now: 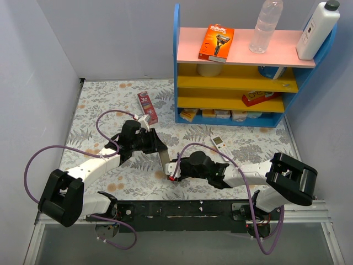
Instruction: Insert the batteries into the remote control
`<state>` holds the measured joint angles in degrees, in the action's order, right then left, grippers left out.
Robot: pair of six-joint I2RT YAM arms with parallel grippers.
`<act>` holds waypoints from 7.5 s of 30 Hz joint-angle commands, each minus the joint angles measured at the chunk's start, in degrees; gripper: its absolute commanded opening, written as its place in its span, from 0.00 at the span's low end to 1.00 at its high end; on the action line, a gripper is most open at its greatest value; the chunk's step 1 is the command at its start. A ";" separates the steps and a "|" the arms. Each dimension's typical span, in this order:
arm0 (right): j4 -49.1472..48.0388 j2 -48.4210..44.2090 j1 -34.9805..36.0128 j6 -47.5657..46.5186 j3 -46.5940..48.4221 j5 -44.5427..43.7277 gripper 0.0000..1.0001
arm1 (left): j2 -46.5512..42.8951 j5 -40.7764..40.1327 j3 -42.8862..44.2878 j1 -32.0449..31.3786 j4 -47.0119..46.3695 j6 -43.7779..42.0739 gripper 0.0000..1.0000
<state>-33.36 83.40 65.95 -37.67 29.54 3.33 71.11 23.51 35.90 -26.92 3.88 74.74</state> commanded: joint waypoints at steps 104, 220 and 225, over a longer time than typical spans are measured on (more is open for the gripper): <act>7.87 0.45 5.33 9.99 3.15 -4.83 0.48 | 0.43 -6.98 3.47 -6.31 2.01 7.26 0.00; 8.14 -11.42 0.32 21.60 -2.38 -8.09 0.60 | -1.50 -8.66 -0.13 -7.89 0.43 8.40 0.00; 10.25 -8.61 0.76 18.25 -0.27 -6.50 0.57 | -1.41 -7.69 0.84 -7.89 0.86 8.58 0.00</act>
<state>-25.04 73.01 66.19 -17.37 27.88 -6.09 71.90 13.80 35.66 -34.83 6.50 82.74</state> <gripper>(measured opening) 0.580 0.254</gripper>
